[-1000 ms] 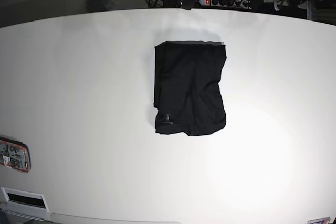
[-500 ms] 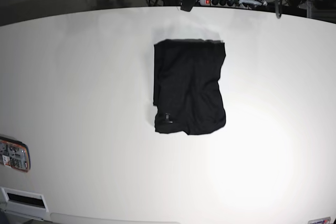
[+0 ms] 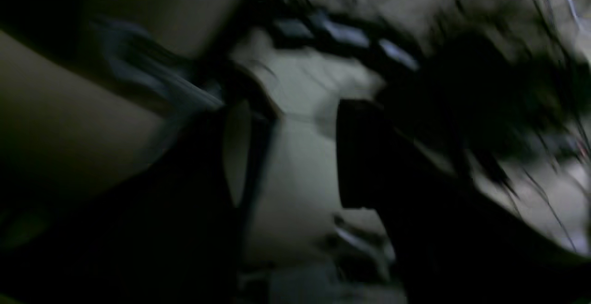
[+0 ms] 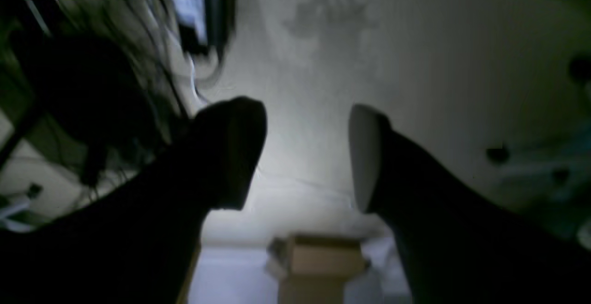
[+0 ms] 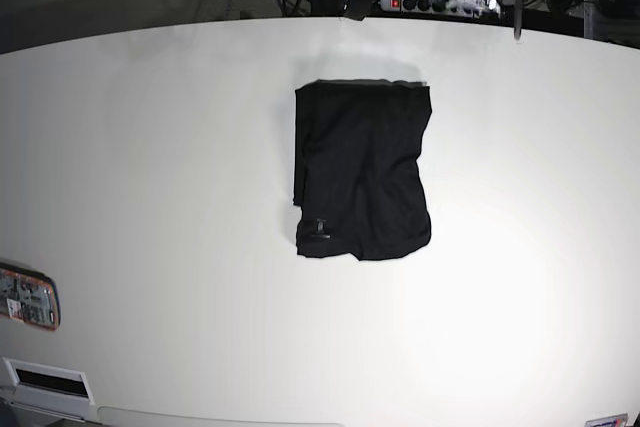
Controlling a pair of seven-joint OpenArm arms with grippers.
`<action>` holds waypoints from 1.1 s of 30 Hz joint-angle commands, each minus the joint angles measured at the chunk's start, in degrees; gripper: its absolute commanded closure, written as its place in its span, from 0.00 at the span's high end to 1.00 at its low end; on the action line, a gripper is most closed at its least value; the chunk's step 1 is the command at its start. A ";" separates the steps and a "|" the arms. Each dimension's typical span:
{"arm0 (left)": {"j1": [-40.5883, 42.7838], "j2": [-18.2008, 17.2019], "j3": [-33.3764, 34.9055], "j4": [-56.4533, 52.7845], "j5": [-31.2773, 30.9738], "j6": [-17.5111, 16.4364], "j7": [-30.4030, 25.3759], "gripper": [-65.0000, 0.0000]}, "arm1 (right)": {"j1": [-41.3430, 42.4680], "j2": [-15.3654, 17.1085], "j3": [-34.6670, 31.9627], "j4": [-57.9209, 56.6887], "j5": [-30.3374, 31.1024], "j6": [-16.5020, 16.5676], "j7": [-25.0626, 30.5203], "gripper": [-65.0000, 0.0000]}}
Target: Fold the T-shirt properly
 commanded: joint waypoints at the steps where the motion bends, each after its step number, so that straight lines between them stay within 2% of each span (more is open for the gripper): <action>1: -0.16 -0.26 0.06 0.30 -0.11 0.36 0.28 0.42 | 0.86 0.18 -0.09 0.52 0.16 -0.18 0.87 0.49; 24: -0.33 -0.35 -0.20 0.47 -0.47 0.54 -0.07 0.42 | 0.86 0.18 -0.44 0.52 0.25 -0.18 1.31 0.49; 33: -6.57 -0.26 -0.03 0.39 -0.38 0.54 -0.07 0.42 | 0.95 0.35 -0.44 0.52 0.25 -0.18 0.95 0.49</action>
